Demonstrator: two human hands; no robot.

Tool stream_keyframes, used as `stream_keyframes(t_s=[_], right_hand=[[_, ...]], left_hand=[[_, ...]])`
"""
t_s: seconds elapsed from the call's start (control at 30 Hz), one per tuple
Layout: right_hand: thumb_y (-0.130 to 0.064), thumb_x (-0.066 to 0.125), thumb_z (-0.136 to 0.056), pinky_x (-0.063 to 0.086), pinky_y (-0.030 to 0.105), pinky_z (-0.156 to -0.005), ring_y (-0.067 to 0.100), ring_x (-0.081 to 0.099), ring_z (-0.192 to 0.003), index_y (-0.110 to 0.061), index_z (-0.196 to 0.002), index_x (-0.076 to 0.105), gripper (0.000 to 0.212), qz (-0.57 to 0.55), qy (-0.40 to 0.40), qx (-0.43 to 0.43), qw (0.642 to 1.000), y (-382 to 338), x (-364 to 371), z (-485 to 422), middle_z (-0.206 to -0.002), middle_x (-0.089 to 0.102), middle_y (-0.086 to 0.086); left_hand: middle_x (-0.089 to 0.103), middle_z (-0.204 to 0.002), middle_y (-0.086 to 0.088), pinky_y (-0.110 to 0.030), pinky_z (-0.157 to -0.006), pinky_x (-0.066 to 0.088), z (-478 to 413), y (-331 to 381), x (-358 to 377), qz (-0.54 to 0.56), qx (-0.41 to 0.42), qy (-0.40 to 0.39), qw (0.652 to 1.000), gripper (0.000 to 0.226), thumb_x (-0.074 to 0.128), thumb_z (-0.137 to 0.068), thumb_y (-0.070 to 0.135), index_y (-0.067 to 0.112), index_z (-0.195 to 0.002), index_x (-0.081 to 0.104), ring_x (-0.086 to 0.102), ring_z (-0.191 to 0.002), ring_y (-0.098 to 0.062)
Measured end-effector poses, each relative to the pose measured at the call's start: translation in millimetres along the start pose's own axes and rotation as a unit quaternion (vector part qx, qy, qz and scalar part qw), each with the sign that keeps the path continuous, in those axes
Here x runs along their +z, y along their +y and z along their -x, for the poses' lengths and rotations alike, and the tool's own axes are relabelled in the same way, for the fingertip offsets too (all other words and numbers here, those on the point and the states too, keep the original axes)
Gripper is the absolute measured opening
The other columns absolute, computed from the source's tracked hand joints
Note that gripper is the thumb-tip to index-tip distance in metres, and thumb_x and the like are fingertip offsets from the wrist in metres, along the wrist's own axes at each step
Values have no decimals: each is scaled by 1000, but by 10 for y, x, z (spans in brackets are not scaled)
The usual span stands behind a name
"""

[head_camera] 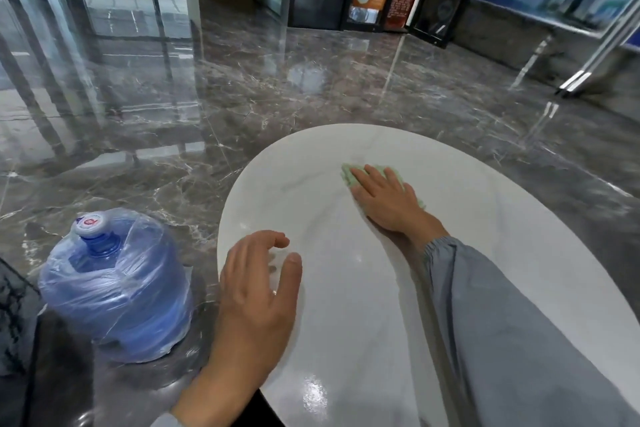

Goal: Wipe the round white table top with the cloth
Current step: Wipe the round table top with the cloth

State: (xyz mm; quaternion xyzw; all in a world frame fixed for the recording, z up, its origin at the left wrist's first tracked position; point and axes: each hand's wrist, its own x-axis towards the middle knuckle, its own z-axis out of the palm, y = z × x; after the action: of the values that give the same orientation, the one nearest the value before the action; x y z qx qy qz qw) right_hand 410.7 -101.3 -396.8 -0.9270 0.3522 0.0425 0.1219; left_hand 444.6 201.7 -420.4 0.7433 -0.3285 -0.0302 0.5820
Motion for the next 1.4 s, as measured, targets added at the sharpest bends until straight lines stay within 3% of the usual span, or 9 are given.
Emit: stream_keyframes(t_s=[0.13, 0.23, 0.4, 0.57, 0.73, 0.9, 1.1, 1.2, 1.4], right_hand=[[-63, 15, -105, 1, 57, -124, 23, -5, -159, -51, -161, 6, 58, -16, 16, 157, 987, 1200, -191, 565, -172, -1, -17], [-65, 15, -102, 0, 58, -123, 22, -5, -159, -51, -161, 7, 61, -36, 27, 246, 968, 1965, -261, 1053, -172, -1, -18], [-74, -1, -84, 4, 61, -124, 18, -3, -159, -60, -155, 3, 73, -23, 33, 328, 944, 3026, -241, 1304, -171, 2, -22], [-56, 9, -100, -3, 65, -121, 30, -9, -159, -53, -159, 4, 60, -42, 31, 366, 929, 2722, -421, 1048, -171, -5, -18], [-55, 12, -102, -7, 64, -121, 31, -12, -158, -53, -160, 2, 59, -59, 13, 284, 957, 2126, -477, 182, -172, -7, -17], [-53, 12, -105, -12, 64, -121, 31, -15, -158, -48, -162, 4, 58, -46, -18, 84, 995, 569, -320, -799, -172, -7, -14], [-58, 11, -107, -15, 64, -119, 29, -17, -158, -46, -162, 6, 57, -7, -80, -132, 988, -1044, -55, -1064, -172, -9, -15], [-61, 11, -106, -10, 59, -121, 25, -9, -159, -47, -161, 14, 57, -44, -63, -115, 990, -861, -136, -1097, -173, -1, -15], [-60, 14, -104, -3, 62, -122, 28, -4, -159, -51, -160, 12, 57, -66, 20, 108, 992, 820, -415, -1023, -172, 1, -17]], left_hand=[[47, -127, 27, -54, -124, 19, -171, -15, 125, -220, 139, -134, 956, 32, 44, -93, 56, 43, -121, 52, 39, -131, 7], [49, -142, 20, -55, -119, 29, -460, -16, 182, -276, 189, -217, 917, 45, 41, -94, 67, 43, -129, 54, 42, -139, -11], [45, -150, 19, -46, -113, 33, -926, -154, 289, -332, 226, -307, 863, 64, 22, -94, 82, 44, -137, 50, 41, -141, -11], [43, -143, 29, -39, -112, 23, -1166, -230, 337, -328, 239, -325, 854, 55, 24, -94, 83, 51, -132, 48, 36, -138, -2], [45, -134, 34, -39, -112, 25, -1213, -252, 382, -296, 239, -312, 870, 45, 36, -93, 80, 53, -125, 52, 38, -133, 2], [44, -132, 34, -37, -110, 25, -1165, -303, 392, -278, 242, -301, 879, 41, 44, -93, 76, 52, -126, 52, 39, -130, 1], [48, -136, 28, -37, -106, 27, -1161, -295, 401, -287, 252, -295, 876, 42, 48, -94, 72, 47, -127, 55, 42, -128, -4], [46, -135, 31, -36, -109, 25, -1168, -284, 382, -290, 248, -296, 876, 40, 48, -94, 71, 49, -127, 54, 40, -130, -2], [44, -135, 34, -33, -113, 20, -1167, -280, 384, -282, 243, -294, 880, 38, 49, -93, 71, 53, -126, 53, 37, -133, 3]])
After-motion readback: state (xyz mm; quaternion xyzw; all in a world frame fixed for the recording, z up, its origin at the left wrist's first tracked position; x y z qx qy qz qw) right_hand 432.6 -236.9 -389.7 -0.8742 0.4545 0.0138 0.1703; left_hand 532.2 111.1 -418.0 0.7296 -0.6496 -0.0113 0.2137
